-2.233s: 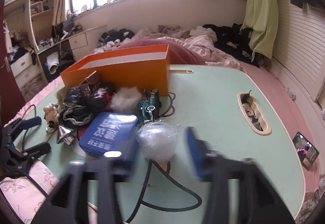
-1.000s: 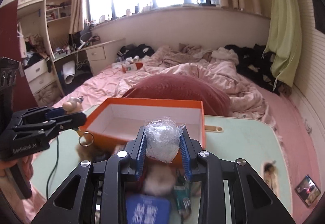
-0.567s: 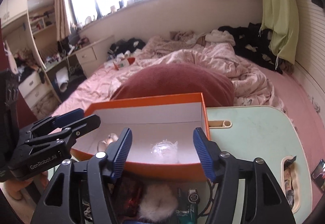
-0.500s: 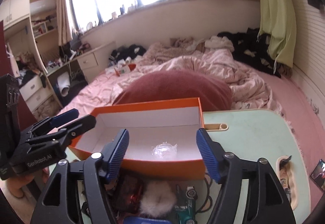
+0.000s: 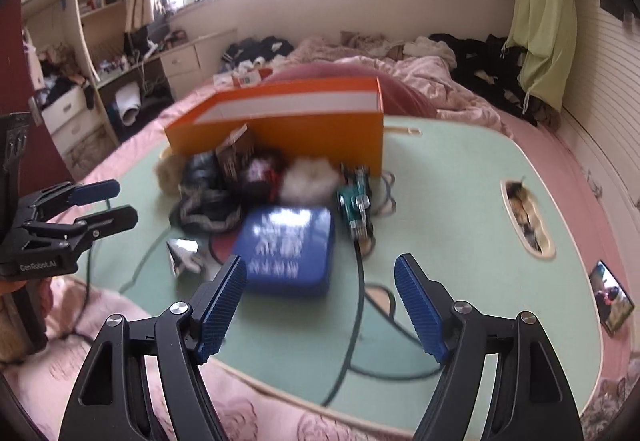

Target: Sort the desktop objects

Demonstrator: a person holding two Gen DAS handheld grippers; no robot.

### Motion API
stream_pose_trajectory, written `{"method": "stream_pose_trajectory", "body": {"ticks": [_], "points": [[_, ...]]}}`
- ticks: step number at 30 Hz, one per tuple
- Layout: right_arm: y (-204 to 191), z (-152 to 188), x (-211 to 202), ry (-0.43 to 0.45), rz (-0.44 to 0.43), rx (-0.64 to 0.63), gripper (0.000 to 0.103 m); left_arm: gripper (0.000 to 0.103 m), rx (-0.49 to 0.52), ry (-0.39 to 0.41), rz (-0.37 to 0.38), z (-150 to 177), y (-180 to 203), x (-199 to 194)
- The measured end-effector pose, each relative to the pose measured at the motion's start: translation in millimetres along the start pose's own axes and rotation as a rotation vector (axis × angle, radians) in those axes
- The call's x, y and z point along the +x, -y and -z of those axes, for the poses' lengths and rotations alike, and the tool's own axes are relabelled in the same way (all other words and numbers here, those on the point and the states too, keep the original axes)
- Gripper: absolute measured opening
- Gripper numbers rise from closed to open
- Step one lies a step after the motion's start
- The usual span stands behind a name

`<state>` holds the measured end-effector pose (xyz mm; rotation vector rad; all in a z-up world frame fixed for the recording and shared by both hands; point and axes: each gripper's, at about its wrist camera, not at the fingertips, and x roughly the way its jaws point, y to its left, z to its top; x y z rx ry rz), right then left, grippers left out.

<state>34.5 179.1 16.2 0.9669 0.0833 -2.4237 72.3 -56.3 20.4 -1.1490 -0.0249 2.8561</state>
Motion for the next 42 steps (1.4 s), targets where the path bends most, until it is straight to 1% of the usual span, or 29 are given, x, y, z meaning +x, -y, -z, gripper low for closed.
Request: {"method": "stream_pose_trajectory", "body": {"ticks": [3, 4, 5, 6, 7, 8, 9, 11, 19, 28, 30, 33, 38, 40, 42], "points": [[6, 7, 8, -0.039, -0.011, 0.016, 0.077, 0.074, 0.008, -0.016, -0.024, 9, 3, 8], [6, 7, 13, -0.058, -0.009, 0.019, 0.077, 0.074, 0.003, -0.032, -0.025, 12, 3, 15], [5, 9, 14, -0.055, 0.012, 0.005, 0.082, 0.077, -0.006, -0.015, -0.019, 12, 3, 15], [3, 10, 14, -0.057, 0.024, -0.004, 0.086, 0.081, -0.010, -0.003, -0.023, 13, 3, 15], [1, 11, 15, -0.064, 0.032, -0.015, 0.093, 0.083, -0.007, 0.010, -0.035, 14, 4, 16], [-1, 12, 17, -0.071, 0.038, -0.031, 0.097, 0.085, -0.012, 0.014, -0.037, 14, 4, 16], [-3, 13, 18, -0.073, 0.043, -0.047, 0.098, 0.087, -0.011, 0.016, -0.032, 13, 4, 16], [0, 13, 19, -0.072, 0.034, -0.043, 0.101, 0.103, 0.002, 0.012, -0.017, 14, 6, 18], [2, 15, 20, -0.064, 0.032, -0.046, 0.103, 0.103, 0.007, 0.039, -0.007, 18, 7, 20], [3, 13, 18, -0.057, 0.031, -0.041, 0.103, 0.103, 0.008, 0.043, -0.005, 18, 8, 20], [3, 13, 18, -0.062, 0.018, -0.043, 0.103, 0.103, 0.008, 0.043, -0.005, 18, 7, 20], [-1, 6, 20, -0.078, -0.021, -0.043, 0.102, 0.103, 0.007, 0.044, -0.004, 18, 7, 20], [-9, -13, 29, -0.069, -0.013, -0.053, 0.102, 0.103, 0.007, 0.044, -0.004, 18, 7, 20], [-12, -19, 34, -0.083, -0.011, -0.056, 0.102, 0.103, 0.007, 0.044, -0.004, 18, 7, 20], [-15, -25, 44, -0.116, -0.015, -0.060, 0.097, 0.103, 0.007, 0.044, -0.004, 18, 7, 20]]}}
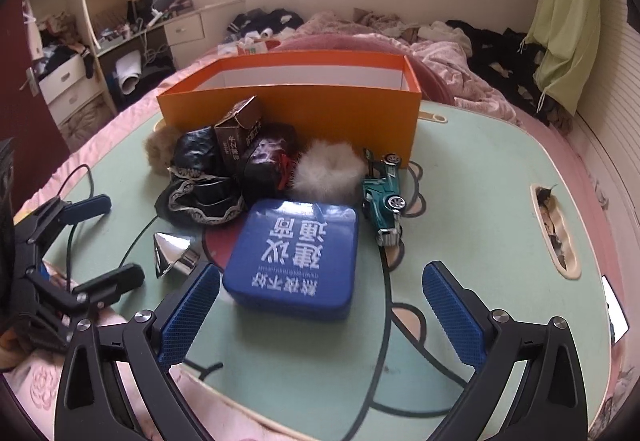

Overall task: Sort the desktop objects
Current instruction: 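Grasp the blue tin with the right tool while the left tool grasps the brown pom-pom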

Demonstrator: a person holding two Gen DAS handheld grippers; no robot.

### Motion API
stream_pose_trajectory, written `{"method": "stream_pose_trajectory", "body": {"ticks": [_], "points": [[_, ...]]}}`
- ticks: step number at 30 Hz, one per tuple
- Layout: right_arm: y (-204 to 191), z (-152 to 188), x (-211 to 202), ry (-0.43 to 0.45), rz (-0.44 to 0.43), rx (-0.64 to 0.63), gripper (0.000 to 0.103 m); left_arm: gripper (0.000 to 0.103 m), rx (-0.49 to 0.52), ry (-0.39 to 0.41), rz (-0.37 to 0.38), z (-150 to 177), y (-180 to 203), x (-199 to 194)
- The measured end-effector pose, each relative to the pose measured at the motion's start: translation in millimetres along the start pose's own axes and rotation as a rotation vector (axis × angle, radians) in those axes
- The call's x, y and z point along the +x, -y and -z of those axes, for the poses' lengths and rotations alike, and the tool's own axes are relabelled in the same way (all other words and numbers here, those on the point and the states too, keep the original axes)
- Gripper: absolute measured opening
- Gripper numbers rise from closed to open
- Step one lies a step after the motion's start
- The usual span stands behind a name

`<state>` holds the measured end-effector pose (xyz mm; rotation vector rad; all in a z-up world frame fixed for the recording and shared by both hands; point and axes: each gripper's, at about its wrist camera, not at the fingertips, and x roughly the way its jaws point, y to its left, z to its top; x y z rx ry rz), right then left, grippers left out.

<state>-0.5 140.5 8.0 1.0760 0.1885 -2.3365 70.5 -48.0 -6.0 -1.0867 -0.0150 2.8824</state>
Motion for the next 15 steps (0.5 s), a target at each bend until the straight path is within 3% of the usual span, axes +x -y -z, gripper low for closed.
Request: {"method": "stream_pose_trajectory", "body": {"ticks": [1, 7, 9, 10, 15], "points": [[-2, -2, 4, -0.016, -0.003, -0.007, 0.093, 0.103, 0.000, 0.000, 0.000, 0, 0, 0], [-14, -13, 21, -0.053, 0.031, -0.055, 0.091, 0.103, 0.001, 0.000, -0.001, 0, 0, 0], [-16, -12, 21, -0.045, 0.032, -0.063, 0.078, 0.103, 0.000, 0.000, 0.000, 0, 0, 0], [-16, -10, 19, -0.032, 0.036, -0.061, 0.066, 0.103, 0.000, 0.000, 0.001, 0, 0, 0], [-11, 5, 9, 0.033, 0.025, -0.034, 0.066, 0.103, 0.002, 0.001, 0.002, -1, 0, 0]]}}
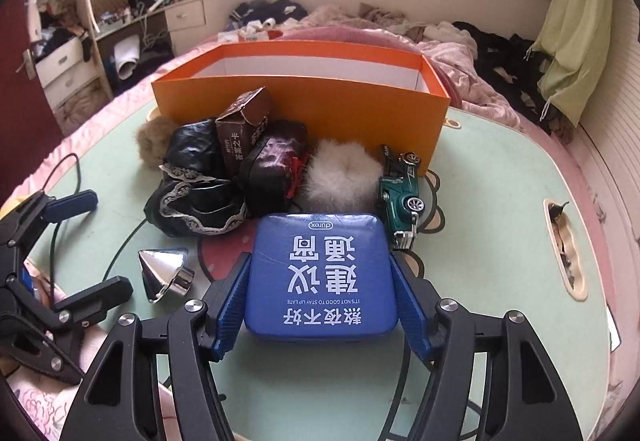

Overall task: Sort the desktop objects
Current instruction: 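Grasp the blue tin with the right tool while the left tool grasps the brown pom-pom, then lower the blue tin and brown pom-pom into the orange box, opening both tools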

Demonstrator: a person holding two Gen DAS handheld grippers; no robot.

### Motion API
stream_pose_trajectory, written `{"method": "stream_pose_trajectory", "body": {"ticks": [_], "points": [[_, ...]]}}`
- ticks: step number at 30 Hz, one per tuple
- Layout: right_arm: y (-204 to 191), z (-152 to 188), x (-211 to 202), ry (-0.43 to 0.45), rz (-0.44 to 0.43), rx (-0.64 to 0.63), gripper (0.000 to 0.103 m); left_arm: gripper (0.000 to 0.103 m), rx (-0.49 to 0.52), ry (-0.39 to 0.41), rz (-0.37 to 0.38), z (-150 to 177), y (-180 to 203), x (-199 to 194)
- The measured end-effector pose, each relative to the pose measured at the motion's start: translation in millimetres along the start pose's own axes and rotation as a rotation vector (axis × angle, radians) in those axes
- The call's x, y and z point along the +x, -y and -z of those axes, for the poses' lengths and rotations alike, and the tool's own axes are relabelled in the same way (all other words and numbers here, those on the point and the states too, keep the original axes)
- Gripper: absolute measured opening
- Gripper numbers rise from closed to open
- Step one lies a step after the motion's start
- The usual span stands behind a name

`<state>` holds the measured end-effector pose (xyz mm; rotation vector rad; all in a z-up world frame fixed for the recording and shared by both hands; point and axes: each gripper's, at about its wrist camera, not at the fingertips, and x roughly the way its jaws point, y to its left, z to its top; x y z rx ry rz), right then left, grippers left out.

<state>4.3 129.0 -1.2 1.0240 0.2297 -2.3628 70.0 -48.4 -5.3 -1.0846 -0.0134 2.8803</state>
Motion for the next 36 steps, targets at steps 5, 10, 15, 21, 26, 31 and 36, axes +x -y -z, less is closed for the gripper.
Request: {"method": "stream_pose_trajectory", "body": {"ticks": [5, 10, 15, 21, 26, 31, 36], "points": [[7, 19, -24, 0.099, -0.014, 0.032, 0.066, 0.103, 0.005, -0.002, 0.005, -1, 1, -1], [25, 24, -39, 0.172, -0.060, 0.133, 0.066, 0.103, -0.019, -0.006, -0.004, -5, -4, -6], [30, 25, -39, 0.167, -0.078, 0.167, 0.066, 0.102, -0.100, 0.042, -0.010, -28, -23, -14], [29, 25, -39, 0.166, -0.077, 0.164, 0.066, 0.076, -0.059, -0.063, -0.121, -61, -44, 20], [30, 25, -40, 0.165, -0.077, 0.165, 0.066, 0.073, -0.103, -0.144, -0.052, -69, -52, 52], [33, 25, -42, 0.170, -0.080, 0.169, 0.066, 0.045, -0.043, -0.171, -0.048, -71, -39, 56], [38, 22, -50, 0.191, -0.075, 0.174, 0.066, 0.045, -0.073, -0.103, 0.006, -73, -37, 30]]}}
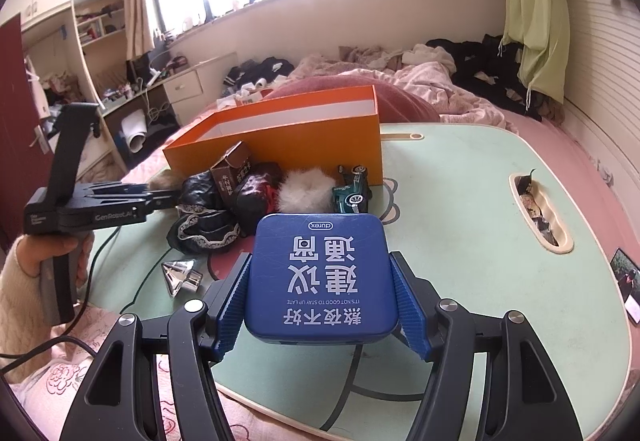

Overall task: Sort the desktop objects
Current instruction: 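Lower the blue tin and brown pom-pom into the orange box, opening both tools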

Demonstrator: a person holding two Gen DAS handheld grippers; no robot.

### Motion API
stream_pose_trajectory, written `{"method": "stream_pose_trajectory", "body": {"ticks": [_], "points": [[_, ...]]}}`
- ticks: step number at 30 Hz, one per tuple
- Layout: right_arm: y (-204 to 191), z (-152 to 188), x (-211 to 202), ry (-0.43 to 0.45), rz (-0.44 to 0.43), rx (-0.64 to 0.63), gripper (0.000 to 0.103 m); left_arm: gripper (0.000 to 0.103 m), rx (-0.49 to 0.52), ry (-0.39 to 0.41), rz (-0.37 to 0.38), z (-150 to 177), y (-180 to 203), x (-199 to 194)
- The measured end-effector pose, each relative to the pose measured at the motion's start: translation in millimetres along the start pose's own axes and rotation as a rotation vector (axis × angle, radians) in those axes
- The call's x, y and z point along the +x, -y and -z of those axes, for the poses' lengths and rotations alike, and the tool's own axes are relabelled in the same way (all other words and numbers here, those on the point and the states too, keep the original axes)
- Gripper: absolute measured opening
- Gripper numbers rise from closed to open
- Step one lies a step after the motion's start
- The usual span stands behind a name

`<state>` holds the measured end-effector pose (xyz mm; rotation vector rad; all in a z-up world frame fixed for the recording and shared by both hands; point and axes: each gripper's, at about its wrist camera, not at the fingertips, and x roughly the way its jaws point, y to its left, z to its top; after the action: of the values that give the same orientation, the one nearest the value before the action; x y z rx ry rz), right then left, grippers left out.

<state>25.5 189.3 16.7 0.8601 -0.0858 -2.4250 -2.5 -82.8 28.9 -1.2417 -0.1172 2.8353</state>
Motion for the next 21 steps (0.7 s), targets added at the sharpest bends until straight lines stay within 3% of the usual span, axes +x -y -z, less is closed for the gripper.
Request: {"method": "stream_pose_trajectory", "body": {"ticks": [2, 5, 9, 13, 16, 21], "points": [[0, -8, -4, 0.012, 0.015, -0.006, 0.066, 0.045, -0.008, 0.040, 0.046, -6, 3, -16], [2, -31, -7, 0.048, -0.002, 0.008, 0.066, 0.045, 0.027, 0.099, 0.033, -21, 12, -36], [-8, -72, 1, 0.081, 0.013, -0.027, 0.066, 0.045, 0.023, 0.130, 0.068, -60, 16, -39], [-16, -112, 35, 0.061, 0.055, -0.080, 0.066, 0.045, -0.006, 0.097, 0.097, -92, 19, -11], [-12, -133, 77, -0.015, 0.066, -0.063, 0.066, 0.045, -0.012, 0.048, 0.072, -100, 21, 19], [-2, -139, 128, -0.123, 0.083, -0.034, 0.066, 0.050, -0.056, -0.002, 0.014, -99, 15, 56]]}}
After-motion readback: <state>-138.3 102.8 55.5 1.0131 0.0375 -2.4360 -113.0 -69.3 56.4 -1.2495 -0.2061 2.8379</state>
